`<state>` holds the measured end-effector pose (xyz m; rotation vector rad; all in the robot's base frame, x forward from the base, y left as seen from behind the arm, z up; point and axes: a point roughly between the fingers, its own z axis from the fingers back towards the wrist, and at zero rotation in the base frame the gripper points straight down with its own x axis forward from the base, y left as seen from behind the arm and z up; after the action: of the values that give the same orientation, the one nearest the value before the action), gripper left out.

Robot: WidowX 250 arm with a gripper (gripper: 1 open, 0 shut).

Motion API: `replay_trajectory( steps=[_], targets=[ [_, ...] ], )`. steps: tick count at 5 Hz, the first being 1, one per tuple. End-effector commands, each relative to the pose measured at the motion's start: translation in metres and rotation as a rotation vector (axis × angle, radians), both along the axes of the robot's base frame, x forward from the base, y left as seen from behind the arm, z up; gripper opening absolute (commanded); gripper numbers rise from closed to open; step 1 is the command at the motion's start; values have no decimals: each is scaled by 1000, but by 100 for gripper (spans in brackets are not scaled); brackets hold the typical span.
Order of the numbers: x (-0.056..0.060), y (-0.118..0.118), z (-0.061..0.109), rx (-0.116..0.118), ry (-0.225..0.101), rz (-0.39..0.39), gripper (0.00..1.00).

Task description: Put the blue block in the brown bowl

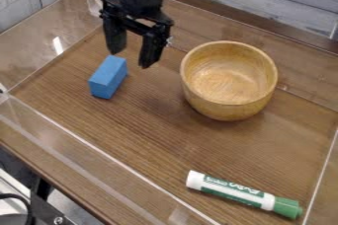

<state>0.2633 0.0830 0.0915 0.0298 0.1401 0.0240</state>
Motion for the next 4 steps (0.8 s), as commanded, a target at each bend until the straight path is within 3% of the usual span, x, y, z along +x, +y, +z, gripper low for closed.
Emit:
replay_trajectory(
  steps=[1, 4],
  targets=[
    [4, 9, 7, 15, -34, -1, 100],
    [7, 28, 1, 17, -45, -4, 100]
  ],
)
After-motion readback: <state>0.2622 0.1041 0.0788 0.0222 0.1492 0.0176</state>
